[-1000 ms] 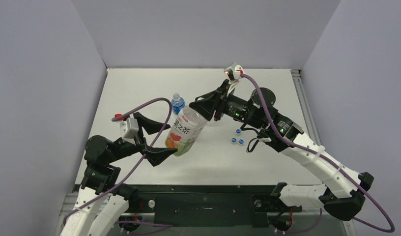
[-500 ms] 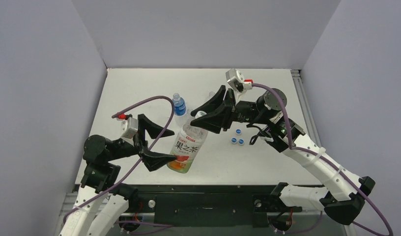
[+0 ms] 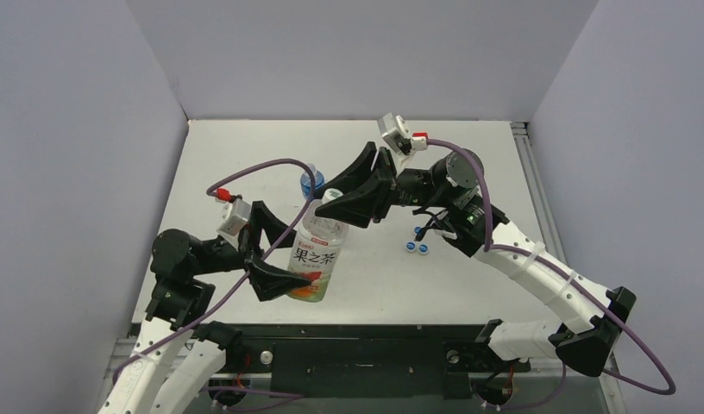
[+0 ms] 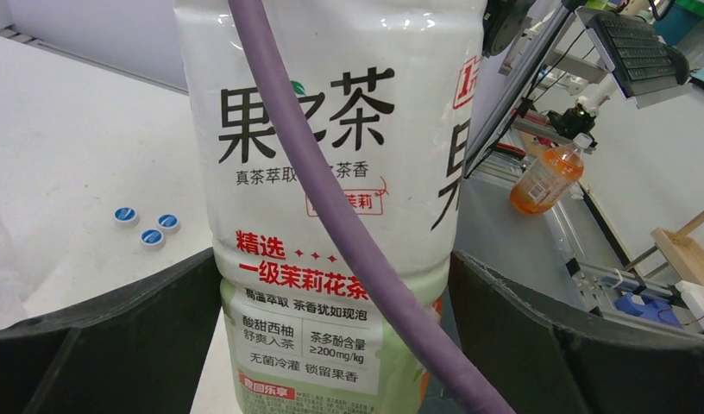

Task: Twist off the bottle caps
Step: Pick up the plastic bottle at the center of the board, then unscrew the bottle cap from the plastic bottle.

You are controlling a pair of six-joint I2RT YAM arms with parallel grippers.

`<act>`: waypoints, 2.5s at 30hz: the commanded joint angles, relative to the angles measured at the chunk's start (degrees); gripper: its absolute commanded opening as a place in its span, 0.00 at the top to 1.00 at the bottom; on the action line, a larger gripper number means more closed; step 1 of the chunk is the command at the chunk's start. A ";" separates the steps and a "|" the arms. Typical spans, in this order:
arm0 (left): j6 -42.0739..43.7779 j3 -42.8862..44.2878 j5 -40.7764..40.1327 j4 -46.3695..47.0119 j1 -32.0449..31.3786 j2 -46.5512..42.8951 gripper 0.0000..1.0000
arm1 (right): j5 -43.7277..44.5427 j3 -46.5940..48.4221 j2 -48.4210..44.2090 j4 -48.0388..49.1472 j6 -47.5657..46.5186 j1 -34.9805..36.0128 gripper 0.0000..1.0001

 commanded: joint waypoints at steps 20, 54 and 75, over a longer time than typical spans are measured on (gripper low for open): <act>-6.49 2.10 0.40 9.76 -1.26 1.23 0.31 | 14.15 -6.59 -2.37 14.04 -9.54 1.44 1.00; 45.81 3.47 -26.59 -12.26 -1.81 -1.12 0.84 | 50.66 5.21 -3.75 -15.66 -6.01 6.46 0.23; 43.66 6.95 -53.55 -17.37 -1.81 3.90 0.96 | 66.58 8.49 0.15 -21.69 -1.31 15.48 0.42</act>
